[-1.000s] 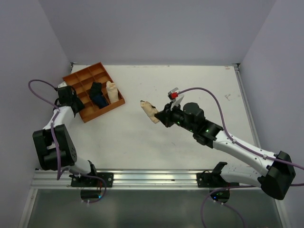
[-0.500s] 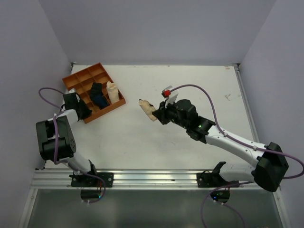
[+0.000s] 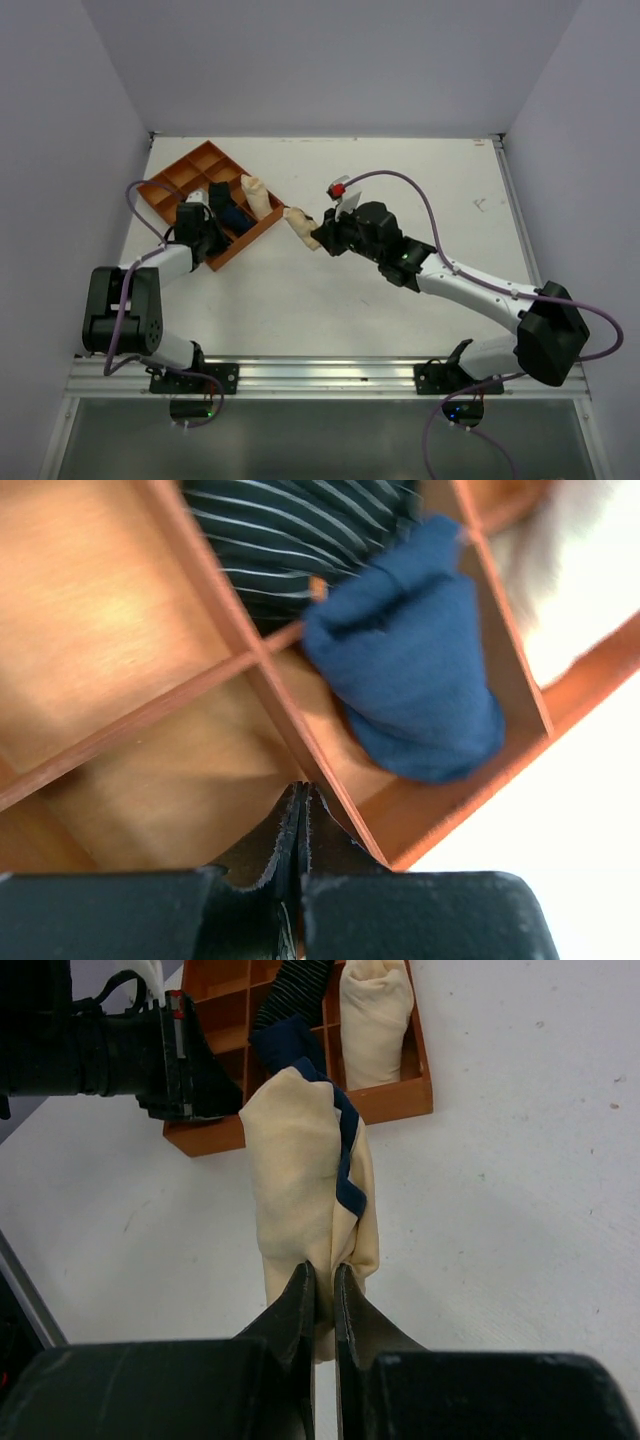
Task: Roll the underwear
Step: Place the rolled underwear into the container
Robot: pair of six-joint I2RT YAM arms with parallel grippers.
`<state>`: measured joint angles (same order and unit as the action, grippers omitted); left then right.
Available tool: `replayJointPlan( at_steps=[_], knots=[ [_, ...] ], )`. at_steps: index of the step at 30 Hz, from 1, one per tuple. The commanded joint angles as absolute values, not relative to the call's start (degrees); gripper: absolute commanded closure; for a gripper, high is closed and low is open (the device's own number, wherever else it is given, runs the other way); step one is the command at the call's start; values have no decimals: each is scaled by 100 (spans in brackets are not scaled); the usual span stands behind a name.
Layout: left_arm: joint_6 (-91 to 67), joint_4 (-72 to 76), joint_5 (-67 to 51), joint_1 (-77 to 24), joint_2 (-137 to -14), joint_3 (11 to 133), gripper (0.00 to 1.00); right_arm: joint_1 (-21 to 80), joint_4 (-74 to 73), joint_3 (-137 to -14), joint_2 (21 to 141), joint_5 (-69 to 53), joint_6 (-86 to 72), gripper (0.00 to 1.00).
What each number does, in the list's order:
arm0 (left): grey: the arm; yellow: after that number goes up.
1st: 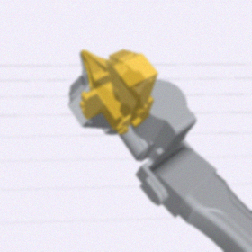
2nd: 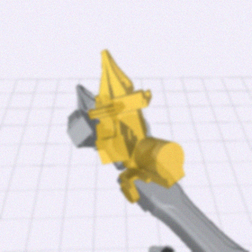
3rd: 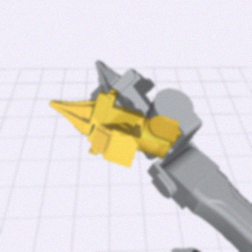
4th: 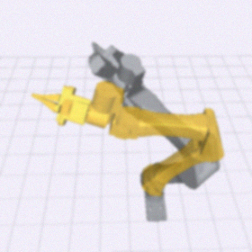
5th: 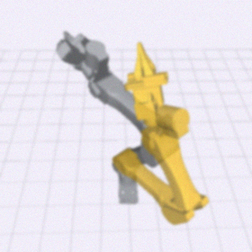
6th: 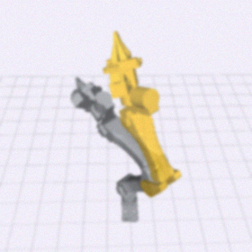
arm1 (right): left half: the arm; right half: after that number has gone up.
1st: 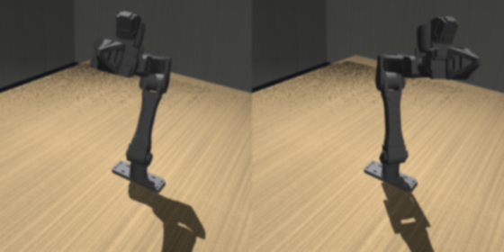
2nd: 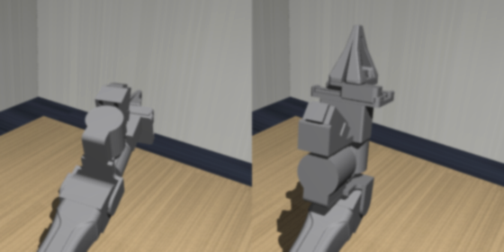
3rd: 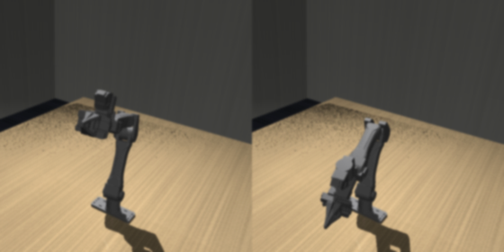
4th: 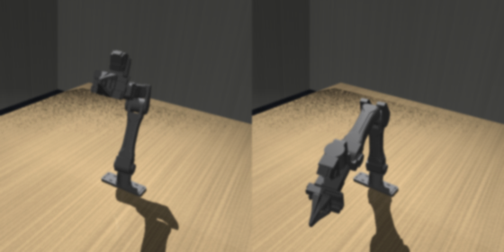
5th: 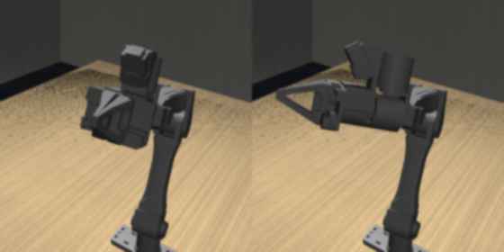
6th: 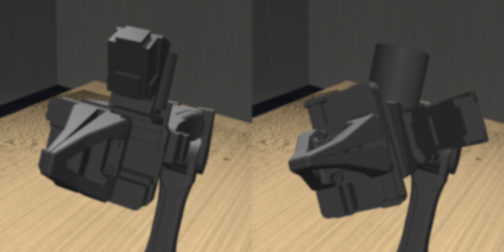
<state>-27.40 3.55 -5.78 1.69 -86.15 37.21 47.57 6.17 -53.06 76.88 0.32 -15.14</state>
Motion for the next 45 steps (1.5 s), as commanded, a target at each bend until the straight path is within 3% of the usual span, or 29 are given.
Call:
replayJointPlan(
  at_steps=[1, 5, 9, 12, 16, 29, 45],
  knots=[
    [-2926, 755, -536, -342, -8201, 3691, 100, 4799, 1107, -5563, 7892, -123, -1503, 100],
    [-3059, 485, -484, -624, -7613, 4023, 100, 4922, 1230, -5756, 8383, -36, -1521, 100],
    [-2962, -464, 236, -484, -6884, 4752, 83, 5115, 1537, -6125, 8892, 246, -1520, 100],
    [-2997, -799, -138, -1, -6663, 5122, 82, 5238, 1845, -6528, 9445, 378, -1564, 100],
    [-2953, -984, -457, 545, -6504, 5300, 82, 5457, 2056, -7162, 10227, 492, -1486, 100],
    [-2944, -615, -571, 580, -6029, 4615, 81, 5941, 3725, -8366, 12171, 835, -1082, 100],
    [-2733, -520, -598, 589, -5906, 4061, 85, 5994, 3938, -9605, 13781, 1213, -1591, 100]
  ],
)
